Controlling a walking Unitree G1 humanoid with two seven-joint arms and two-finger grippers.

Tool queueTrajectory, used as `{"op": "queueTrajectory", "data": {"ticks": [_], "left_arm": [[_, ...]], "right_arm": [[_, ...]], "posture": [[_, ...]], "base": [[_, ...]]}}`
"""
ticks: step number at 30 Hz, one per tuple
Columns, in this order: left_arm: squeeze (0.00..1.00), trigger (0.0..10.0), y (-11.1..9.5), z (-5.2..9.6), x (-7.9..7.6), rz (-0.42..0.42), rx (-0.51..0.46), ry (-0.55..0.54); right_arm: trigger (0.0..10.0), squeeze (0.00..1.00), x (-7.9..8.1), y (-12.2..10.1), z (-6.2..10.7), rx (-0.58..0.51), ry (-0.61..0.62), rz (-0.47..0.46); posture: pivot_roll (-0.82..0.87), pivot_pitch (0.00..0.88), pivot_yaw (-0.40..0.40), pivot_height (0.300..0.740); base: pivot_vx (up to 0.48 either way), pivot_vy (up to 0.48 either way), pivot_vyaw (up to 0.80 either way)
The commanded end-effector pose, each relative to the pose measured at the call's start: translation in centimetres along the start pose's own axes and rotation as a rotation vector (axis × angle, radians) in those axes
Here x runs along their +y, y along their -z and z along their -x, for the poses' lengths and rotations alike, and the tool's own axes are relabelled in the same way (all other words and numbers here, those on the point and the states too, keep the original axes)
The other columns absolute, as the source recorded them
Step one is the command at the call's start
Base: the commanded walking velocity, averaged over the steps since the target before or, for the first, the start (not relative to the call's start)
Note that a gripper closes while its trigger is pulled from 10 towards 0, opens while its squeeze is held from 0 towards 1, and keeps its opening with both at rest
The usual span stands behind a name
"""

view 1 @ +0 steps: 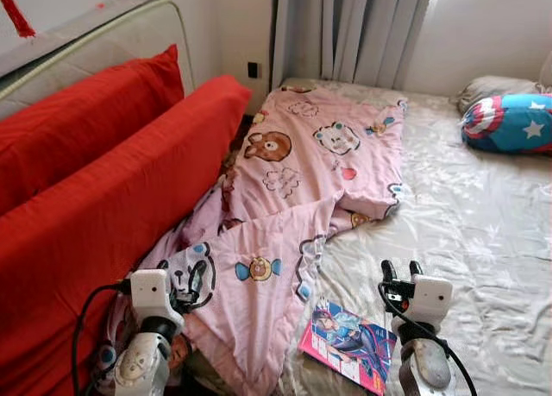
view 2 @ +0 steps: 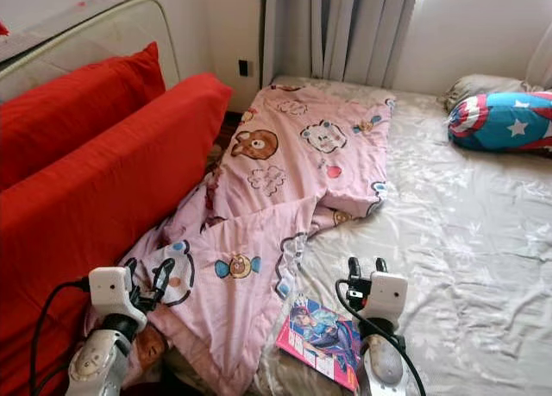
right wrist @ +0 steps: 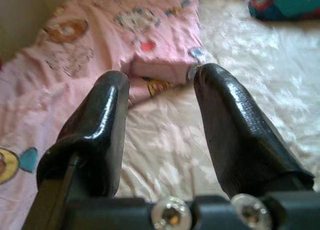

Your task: Clean up the room

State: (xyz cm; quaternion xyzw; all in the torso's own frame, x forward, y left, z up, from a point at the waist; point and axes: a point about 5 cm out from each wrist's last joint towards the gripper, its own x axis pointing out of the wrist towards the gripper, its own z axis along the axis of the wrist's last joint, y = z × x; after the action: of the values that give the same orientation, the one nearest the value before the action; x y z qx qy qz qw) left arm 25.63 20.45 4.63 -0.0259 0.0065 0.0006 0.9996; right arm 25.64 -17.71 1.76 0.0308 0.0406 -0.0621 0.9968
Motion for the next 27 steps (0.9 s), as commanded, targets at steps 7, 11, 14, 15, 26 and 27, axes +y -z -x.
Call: {"op": "queueTrajectory", "data": {"ticks": [7,11,14,15,26,27], "left_arm": [[0.0,10.0,0.0,0.3,0.2,0.0,0.013,-0.012],[0.0,10.0,-0.1,0.2,0.2,0.001,0.016,-0.015],[0.0,10.0,-0.2,0.1,0.1,0.003,0.016,-0.014],[0.0,10.0,-0.2,0.1,0.1,0.003,0.016,-0.014],[0.0,10.0,0.2,0.7,0.4,-0.001,0.036,-0.019],[0.0,10.0,0.3,0.8,0.4,0.0,0.039,-0.019]], "right_arm": [[10.0,0.0,1.1,0.6,0.4,0.021,-0.045,0.003],[10.0,0.0,1.2,0.2,0.2,0.014,-0.047,0.01],[10.0,0.0,1.2,0.2,0.1,0.014,-0.046,0.014],[10.0,0.0,1.2,0.2,0.1,0.014,-0.046,0.014],[10.0,0.0,1.7,0.6,0.3,0.033,-0.091,0.028],[10.0,0.0,1.8,0.6,0.4,0.035,-0.092,0.026]], "posture": [[-0.03,0.129,-0.039,0.696],[-0.03,0.127,-0.038,0.696],[-0.03,0.127,-0.04,0.696],[-0.03,0.127,-0.04,0.696],[-0.02,0.134,-0.042,0.676],[-0.02,0.134,-0.042,0.676]], "base": [[0.0,0.0,0.0],[0.0,0.0,0.0],[0.0,0.0,0.0],[0.0,0.0,0.0],[0.0,0.0,0.0],[0.0,0.0,0.0]]}}
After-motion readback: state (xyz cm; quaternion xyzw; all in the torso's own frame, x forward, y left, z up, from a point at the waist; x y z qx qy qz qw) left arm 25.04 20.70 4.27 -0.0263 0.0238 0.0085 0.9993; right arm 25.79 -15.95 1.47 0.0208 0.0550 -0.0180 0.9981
